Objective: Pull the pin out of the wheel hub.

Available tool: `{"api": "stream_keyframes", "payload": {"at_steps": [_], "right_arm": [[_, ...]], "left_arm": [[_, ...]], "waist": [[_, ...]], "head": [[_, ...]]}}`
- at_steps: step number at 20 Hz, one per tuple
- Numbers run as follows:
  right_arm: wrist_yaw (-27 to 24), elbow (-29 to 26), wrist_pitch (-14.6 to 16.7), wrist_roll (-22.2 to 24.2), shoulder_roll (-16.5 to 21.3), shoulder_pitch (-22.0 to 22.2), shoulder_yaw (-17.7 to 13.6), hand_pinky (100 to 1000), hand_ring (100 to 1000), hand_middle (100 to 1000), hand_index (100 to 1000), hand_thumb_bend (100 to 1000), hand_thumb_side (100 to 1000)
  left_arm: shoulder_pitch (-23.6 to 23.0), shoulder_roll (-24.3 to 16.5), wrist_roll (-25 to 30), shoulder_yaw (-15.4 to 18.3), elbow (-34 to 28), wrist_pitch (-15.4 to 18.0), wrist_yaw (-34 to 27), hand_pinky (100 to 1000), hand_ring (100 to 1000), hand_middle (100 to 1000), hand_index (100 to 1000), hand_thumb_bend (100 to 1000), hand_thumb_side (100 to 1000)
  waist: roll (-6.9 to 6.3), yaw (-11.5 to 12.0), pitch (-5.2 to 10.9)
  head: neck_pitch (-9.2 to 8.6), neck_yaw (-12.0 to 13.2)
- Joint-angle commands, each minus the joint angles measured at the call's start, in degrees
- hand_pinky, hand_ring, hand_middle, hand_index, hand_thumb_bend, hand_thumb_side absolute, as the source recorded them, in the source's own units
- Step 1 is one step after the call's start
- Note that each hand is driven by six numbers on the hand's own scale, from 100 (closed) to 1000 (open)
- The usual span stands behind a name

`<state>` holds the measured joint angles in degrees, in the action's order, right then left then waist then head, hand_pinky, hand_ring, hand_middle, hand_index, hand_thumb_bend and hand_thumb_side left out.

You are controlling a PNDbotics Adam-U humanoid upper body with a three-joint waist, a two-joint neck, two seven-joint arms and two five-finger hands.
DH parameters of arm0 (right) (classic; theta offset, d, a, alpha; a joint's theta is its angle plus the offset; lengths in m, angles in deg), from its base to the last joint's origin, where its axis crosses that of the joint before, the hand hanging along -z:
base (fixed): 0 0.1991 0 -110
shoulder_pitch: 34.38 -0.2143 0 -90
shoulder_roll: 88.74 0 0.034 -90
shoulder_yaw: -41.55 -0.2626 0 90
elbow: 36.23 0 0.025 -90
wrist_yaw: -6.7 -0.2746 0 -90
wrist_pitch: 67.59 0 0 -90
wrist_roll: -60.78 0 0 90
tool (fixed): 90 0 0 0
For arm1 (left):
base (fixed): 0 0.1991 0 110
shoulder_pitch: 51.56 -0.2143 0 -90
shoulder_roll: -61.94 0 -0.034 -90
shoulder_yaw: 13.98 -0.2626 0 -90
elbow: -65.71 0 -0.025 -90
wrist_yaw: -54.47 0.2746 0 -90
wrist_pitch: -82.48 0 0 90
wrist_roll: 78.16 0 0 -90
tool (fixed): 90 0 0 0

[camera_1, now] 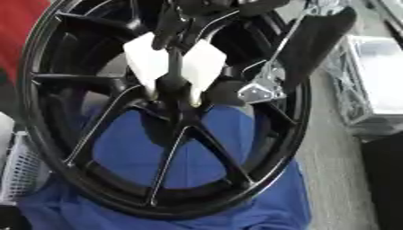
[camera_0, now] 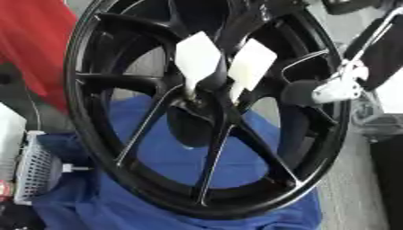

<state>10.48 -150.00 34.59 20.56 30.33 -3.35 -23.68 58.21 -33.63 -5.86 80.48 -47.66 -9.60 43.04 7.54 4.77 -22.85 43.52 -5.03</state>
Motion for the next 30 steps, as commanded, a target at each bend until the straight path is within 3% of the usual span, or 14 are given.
{"api": "stream_keyframes", "payload": {"at_steps": [1,7,8,9,19,23,27,30], "right_arm": [[1.0,-0.8,-0.8,-0.6,0.6,-1.0,-0.4,880,856,804,896,276,355],[3.1,-0.8,-1.5,-1.4,0.4,-1.2,-0.3,878,855,802,892,290,312],[3.5,-0.8,-1.7,-1.5,0.3,-1.1,-0.3,878,855,800,891,261,249],[3.9,-0.8,-1.9,-1.6,0.3,-1.1,-0.2,878,854,799,891,290,306],[5.6,1.7,-1.4,-1.2,-0.1,-0.7,0.6,878,853,794,886,303,290],[6.4,3.1,-0.8,-1.6,0.0,-0.2,0.6,875,838,690,803,297,287],[7.2,3.9,-0.5,-2.2,0.0,0.0,0.3,874,838,692,718,307,288],[7.8,4.4,-0.3,-2.5,-0.1,0.1,0.3,873,839,705,704,311,290]], "left_arm": [[0.9,-0.4,0.1,0.3,-1.2,0.1,-0.1,759,703,603,729,406,570],[1.0,-0.3,0.2,0.2,-1.2,0.1,-0.1,760,704,604,729,407,570],[1.1,-0.3,0.2,0.2,-1.2,0.1,-0.1,760,704,604,729,407,570],[1.1,-0.3,0.2,0.2,-1.2,0.1,-0.1,760,704,604,729,406,570],[1.3,-0.3,0.3,0.2,-1.2,0.2,0.0,760,704,604,728,406,571],[1.3,-0.2,0.3,0.2,-1.2,0.1,0.0,760,706,604,729,404,573],[1.4,-0.1,0.5,0.2,-1.2,0.1,0.0,761,706,604,728,404,573],[1.5,0.0,0.5,0.2,-1.2,0.0,0.0,761,706,604,728,404,574]], "waist": [[-0.4,0.1,0.92],[-0.5,0.5,0.67],[-0.52,0.6,0.62],[-0.53,0.6,0.56],[-0.49,1.2,-0.06],[-0.43,1.2,-0.33],[-0.43,1.2,-0.53],[-0.43,1.2,-0.69]], "head": [[-1.1,-0.5],[-2.45,-1.5],[-2.49,-1.6],[-2.48,-1.7],[-2.17,-2.0],[-2.03,-1.7],[-2.08,-1.6],[-2.17,-1.5]]}}
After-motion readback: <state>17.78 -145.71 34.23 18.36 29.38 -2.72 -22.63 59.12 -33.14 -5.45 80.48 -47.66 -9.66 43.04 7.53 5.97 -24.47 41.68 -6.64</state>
